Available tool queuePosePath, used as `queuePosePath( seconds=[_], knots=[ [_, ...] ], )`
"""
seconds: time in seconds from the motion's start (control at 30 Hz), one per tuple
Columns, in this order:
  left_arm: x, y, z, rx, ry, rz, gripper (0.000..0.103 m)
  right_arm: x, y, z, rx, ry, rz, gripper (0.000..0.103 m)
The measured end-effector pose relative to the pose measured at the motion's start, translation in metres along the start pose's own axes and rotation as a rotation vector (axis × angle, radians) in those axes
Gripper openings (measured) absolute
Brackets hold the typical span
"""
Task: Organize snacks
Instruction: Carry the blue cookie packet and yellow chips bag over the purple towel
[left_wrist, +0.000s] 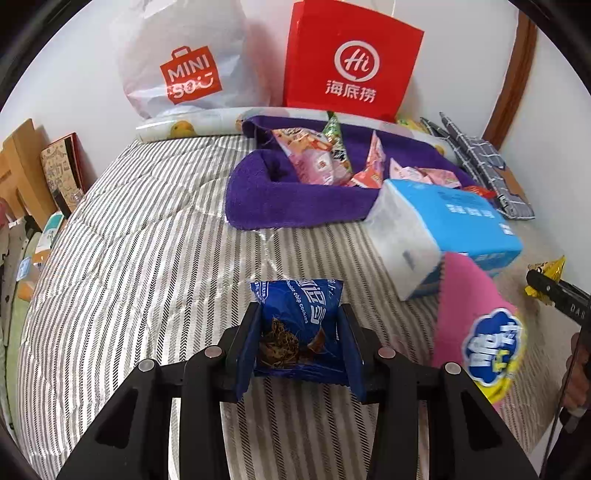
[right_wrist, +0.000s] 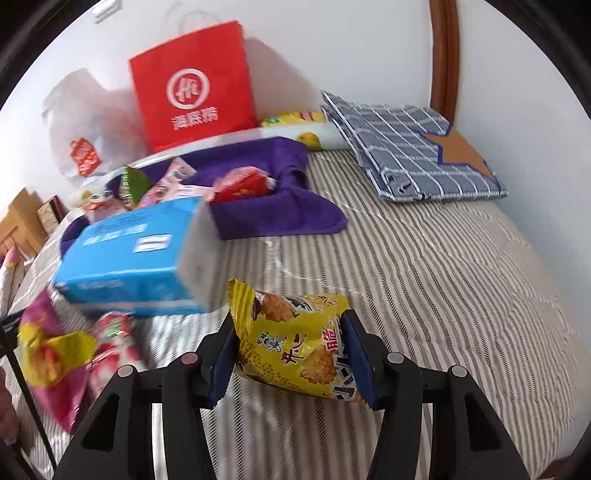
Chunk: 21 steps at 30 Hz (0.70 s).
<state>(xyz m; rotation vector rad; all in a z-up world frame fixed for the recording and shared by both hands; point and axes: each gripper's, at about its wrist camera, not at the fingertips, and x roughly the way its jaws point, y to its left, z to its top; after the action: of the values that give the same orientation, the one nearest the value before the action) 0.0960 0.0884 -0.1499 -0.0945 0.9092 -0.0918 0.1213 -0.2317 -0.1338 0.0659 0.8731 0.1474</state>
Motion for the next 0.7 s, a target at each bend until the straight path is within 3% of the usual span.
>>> queuePosePath(
  seconds=[0.33,0.7],
  knots=[
    [-0.027,-0.015,0.007,0.017,-0.040,-0.045,0.041,-0.045,0.024,0.018,-0.048,-0.112,0.042,0.052],
    [-0.037,-0.035,0.026,0.018,-0.075,-0.118,0.041,-0.056,0.045,0.043,-0.076,-0.178,0.106,0.052]
  ],
)
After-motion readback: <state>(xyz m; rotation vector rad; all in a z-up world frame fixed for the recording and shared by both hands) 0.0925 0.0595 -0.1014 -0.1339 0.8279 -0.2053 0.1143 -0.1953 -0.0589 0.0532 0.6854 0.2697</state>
